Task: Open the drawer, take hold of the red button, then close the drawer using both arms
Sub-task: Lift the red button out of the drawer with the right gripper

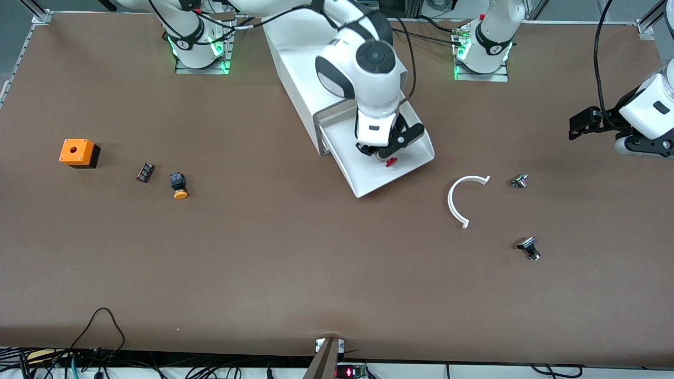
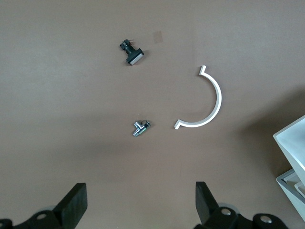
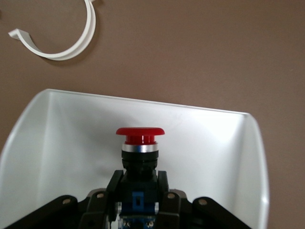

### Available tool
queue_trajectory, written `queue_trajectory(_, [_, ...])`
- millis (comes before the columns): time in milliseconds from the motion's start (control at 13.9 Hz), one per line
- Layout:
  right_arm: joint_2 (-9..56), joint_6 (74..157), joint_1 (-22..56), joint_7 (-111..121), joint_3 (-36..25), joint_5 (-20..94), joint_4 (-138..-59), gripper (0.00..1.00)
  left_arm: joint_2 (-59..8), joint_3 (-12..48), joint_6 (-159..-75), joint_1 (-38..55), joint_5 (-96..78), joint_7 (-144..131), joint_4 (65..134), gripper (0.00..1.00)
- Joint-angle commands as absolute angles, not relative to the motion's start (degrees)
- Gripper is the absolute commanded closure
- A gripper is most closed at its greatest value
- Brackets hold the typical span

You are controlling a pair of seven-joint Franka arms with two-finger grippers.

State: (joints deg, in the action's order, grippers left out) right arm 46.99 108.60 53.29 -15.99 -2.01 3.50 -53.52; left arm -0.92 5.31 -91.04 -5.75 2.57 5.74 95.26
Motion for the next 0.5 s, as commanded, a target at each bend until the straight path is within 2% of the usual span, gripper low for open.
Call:
queue_trajectory(0, [43.2, 101.4, 50.5, -11.3, -2.0, 4.7, -51.0, 0.78, -1.8, 5.1, -90.6, -5.7, 1.6, 5.5, 93.4, 0.0])
queue_trajectory(215, [39.4, 94.6, 45.1, -5.2, -2.3, 5.1, -51.1, 0.79, -1.8, 5.1, -90.6, -5.7, 1.4, 5.6, 93.4, 0.0])
queue_trajectory(430, [37.5, 92.3, 38.0, 0.4, -2.6, 4.5, -51.3, 0.79, -1.8, 5.1, -90.6, -5.7, 0.9, 5.6, 93.4, 0.0])
